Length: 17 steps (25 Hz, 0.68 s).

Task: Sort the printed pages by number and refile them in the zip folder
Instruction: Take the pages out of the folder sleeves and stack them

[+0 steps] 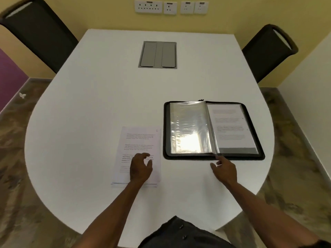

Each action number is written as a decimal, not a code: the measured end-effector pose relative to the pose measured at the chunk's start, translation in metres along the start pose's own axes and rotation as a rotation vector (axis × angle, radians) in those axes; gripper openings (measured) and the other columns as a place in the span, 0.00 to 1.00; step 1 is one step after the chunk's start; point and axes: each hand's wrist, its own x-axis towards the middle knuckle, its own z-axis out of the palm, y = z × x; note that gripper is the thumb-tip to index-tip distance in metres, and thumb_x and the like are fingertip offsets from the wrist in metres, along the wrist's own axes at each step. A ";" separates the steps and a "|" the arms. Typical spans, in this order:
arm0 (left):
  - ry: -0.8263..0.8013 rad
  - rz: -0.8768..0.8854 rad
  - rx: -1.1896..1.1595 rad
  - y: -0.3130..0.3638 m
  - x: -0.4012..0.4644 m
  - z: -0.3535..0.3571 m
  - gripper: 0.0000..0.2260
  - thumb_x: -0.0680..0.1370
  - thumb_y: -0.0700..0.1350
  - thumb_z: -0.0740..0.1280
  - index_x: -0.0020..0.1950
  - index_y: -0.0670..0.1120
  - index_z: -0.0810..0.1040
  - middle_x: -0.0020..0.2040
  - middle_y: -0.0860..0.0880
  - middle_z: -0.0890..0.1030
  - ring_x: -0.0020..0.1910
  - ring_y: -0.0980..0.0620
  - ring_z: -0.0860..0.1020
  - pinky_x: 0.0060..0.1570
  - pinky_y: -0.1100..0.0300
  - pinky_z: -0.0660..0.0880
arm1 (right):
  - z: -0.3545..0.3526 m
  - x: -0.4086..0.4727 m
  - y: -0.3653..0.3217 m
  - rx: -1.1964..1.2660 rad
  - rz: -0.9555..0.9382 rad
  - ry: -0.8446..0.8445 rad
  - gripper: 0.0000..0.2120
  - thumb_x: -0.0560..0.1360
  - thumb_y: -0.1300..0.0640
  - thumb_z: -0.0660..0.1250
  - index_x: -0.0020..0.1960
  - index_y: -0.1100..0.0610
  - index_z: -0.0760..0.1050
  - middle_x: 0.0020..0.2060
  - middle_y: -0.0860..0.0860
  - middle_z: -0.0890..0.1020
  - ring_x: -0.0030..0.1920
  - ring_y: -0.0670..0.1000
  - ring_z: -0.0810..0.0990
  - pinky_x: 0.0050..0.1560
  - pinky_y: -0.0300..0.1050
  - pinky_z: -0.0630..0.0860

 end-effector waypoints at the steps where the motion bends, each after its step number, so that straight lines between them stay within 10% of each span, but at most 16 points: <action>1: -0.024 0.026 0.004 0.015 0.002 0.010 0.12 0.73 0.39 0.73 0.56 0.44 0.82 0.51 0.47 0.81 0.50 0.50 0.78 0.50 0.62 0.70 | -0.009 0.007 0.004 0.010 -0.015 0.020 0.18 0.74 0.54 0.73 0.63 0.58 0.78 0.49 0.54 0.83 0.49 0.53 0.81 0.49 0.43 0.72; 9: -0.210 0.155 0.065 0.112 0.016 0.087 0.15 0.74 0.43 0.72 0.61 0.48 0.80 0.61 0.50 0.78 0.62 0.50 0.76 0.58 0.62 0.70 | -0.058 0.064 0.034 0.007 0.020 -0.008 0.29 0.76 0.52 0.71 0.74 0.58 0.68 0.67 0.59 0.75 0.67 0.59 0.73 0.67 0.51 0.71; 17: -0.528 0.164 0.270 0.158 0.032 0.152 0.26 0.75 0.52 0.72 0.72 0.50 0.71 0.71 0.49 0.70 0.72 0.49 0.66 0.70 0.56 0.64 | -0.089 0.140 0.075 -0.371 0.266 -0.422 0.39 0.79 0.32 0.53 0.81 0.47 0.40 0.77 0.68 0.37 0.78 0.66 0.33 0.76 0.66 0.39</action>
